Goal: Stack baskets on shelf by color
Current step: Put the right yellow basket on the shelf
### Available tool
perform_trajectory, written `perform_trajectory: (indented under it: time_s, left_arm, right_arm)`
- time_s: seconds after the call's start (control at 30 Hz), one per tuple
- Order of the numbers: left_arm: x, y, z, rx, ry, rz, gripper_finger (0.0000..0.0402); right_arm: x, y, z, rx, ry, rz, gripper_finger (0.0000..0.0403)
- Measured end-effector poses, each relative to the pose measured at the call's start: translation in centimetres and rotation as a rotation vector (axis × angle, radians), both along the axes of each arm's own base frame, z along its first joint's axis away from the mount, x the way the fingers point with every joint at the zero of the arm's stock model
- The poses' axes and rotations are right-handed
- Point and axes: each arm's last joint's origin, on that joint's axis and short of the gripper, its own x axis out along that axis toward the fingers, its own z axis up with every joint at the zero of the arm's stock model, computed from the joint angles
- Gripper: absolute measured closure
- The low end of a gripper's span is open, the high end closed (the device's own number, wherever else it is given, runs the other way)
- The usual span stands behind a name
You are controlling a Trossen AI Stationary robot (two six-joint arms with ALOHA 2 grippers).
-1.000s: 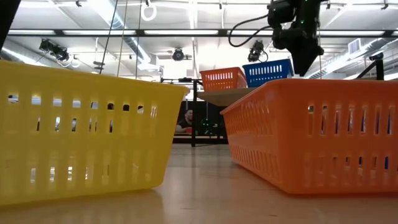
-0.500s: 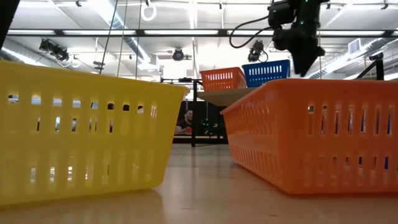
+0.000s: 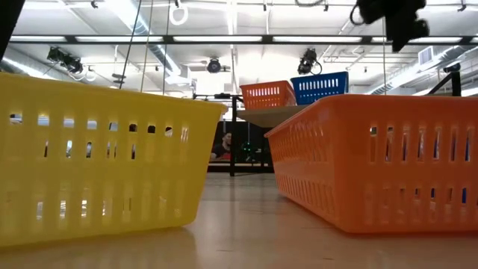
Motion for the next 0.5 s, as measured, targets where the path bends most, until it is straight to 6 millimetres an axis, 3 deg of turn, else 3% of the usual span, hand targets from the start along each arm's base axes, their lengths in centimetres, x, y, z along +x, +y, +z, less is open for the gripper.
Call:
perform_trajectory:
  time_s: [0.27,0.5]
  left_arm:
    - [0.6,-1.7,-1.3,-0.031,0.005,-0.049,0.0226]
    - [1.7,-2.9,-2.5,-0.084,-0.047,-0.021,0.0217]
  right_arm:
    - [0.1,5.2,0.7,0.073,-0.041,0.115,0.0233]
    - [0.2,8.6,0.8,0.110,-0.057,0.250,0.0233]
